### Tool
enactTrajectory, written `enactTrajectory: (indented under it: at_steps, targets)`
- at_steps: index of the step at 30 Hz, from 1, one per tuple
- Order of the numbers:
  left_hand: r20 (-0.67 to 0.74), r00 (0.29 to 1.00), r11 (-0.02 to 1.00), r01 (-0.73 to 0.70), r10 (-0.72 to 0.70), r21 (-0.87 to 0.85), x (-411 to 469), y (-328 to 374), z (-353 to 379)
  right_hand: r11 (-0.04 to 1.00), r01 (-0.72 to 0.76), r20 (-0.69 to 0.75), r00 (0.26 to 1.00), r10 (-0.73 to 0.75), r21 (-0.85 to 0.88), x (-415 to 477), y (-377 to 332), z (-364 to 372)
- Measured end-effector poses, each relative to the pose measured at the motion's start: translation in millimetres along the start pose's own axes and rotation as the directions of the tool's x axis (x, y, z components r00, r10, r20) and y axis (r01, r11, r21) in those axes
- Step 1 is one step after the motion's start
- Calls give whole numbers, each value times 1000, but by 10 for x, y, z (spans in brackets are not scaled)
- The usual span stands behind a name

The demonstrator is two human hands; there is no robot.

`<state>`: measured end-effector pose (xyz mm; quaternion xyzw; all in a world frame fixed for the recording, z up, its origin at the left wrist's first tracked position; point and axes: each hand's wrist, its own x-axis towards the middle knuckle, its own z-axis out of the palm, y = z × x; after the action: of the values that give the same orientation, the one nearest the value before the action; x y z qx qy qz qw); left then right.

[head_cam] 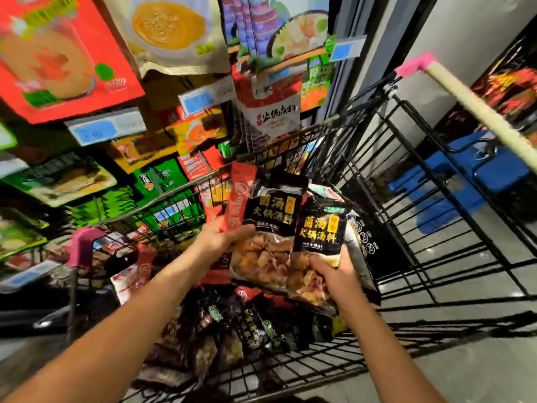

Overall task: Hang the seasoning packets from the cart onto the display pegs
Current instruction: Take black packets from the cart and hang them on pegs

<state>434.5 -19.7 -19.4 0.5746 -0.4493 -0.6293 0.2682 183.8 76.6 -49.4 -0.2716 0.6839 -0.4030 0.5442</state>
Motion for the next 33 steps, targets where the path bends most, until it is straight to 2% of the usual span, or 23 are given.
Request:
enactTrajectory:
  at_steps: [3, 5, 8, 11, 14, 17, 20, 24, 26, 30, 33]
  targets:
    - [88, 987, 980, 144, -133, -137, -47, -132, 295, 999, 10, 25, 1000, -12, 48, -25, -55, 28]
    - [140, 969, 946, 233, -205, -227, -76, -188, 436, 987, -60, 49, 997, 54, 147, -36, -71, 27]
    - [159, 959, 935, 266, -233, -235, -64, -250, 548, 972, -84, 70, 995, 70, 219, -9, -2, -20]
    - [197, 953, 935, 271, -228, -228, -66, -271, 645, 990, -47, 145, 989, 27, 137, -112, -89, -23]
    - [250, 945, 925, 276, -211, -263, -29, -329, 733, 997, 75, 240, 968, -79, 25, -165, -172, -9]
    - [237, 951, 934, 257, -199, -249, 0, -337, 822, 991, 123, 198, 971, -132, 57, -122, -151, -33]
    - [211, 961, 965, 212, -178, -153, 73, -241, 857, 985, 142, 140, 978, -156, 102, -102, -156, -124]
    - [309, 936, 983, 181, -169, -12, 191, 15, 923, 969, 220, 128, 964, -233, 107, -96, -310, -349]
    - [278, 953, 992, 130, -122, -9, 365, 237, 967, 967, 234, 111, 963, -245, 102, -98, -397, -505]
    - [52, 992, 993, 114, -112, -44, 871, 684, 1119, 971, 221, 8, 975, -223, 92, -83, -402, -849]
    - [-89, 993, 986, 86, -73, 141, 1418, 692, 1279, 979, 183, -71, 982, -176, 94, -62, -319, -1026]
